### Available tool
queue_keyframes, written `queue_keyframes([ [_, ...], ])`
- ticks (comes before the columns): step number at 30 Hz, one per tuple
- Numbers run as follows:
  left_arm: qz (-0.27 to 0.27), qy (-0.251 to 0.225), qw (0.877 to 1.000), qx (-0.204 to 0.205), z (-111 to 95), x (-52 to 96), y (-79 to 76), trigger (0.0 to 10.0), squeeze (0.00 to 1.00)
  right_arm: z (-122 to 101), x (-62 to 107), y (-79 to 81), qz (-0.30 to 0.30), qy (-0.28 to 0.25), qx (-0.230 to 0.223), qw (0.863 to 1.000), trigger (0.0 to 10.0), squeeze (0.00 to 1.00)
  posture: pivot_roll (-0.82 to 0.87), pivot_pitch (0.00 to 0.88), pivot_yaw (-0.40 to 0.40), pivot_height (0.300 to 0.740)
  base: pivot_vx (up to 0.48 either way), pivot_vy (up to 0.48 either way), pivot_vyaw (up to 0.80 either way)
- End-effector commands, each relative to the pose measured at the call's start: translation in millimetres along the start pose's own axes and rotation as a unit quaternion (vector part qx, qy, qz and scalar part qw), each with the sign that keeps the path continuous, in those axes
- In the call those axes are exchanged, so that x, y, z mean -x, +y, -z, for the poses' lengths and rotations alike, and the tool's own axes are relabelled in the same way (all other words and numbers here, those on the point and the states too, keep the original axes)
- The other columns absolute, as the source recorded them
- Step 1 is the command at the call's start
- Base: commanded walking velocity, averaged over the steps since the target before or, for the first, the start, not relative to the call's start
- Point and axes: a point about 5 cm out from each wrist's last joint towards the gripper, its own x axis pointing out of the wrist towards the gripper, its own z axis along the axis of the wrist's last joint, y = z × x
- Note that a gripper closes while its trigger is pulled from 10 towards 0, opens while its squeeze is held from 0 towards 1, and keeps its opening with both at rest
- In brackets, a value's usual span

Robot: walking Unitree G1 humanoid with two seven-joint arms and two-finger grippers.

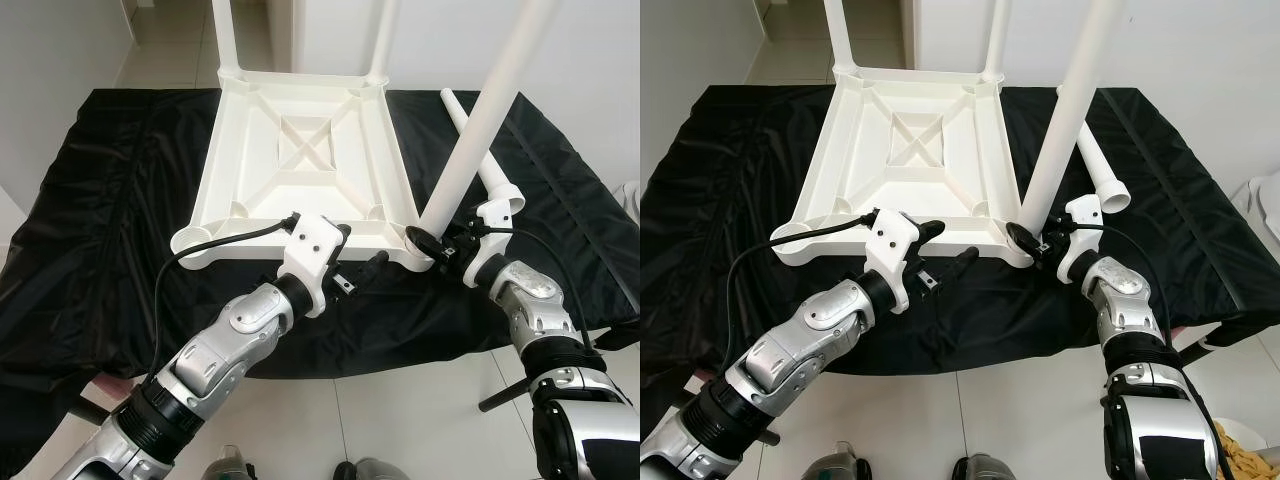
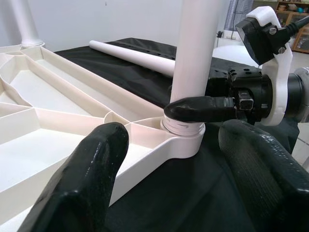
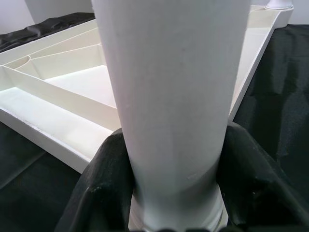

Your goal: Building children table

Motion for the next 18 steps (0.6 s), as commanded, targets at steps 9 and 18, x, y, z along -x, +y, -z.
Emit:
queue_keyframes([
  [9,0.123,0.002,0.992,-0.003,0.6,1.4,-10.1,10.0,0.00,7.5,-0.7,4.0,0.029,0.009,-0.013,0.999,10.0,0.00,0.01,0.051,-0.014,0.740,0.000,0.000,0.00],
  [18,0.124,0.005,0.992,0.000,2.4,3.2,-12.3,10.0,0.00,1.5,-3.8,19.1,0.099,-0.029,-0.049,0.993,10.0,0.00,0.00,0.058,-0.019,0.740,0.000,0.000,0.00],
])
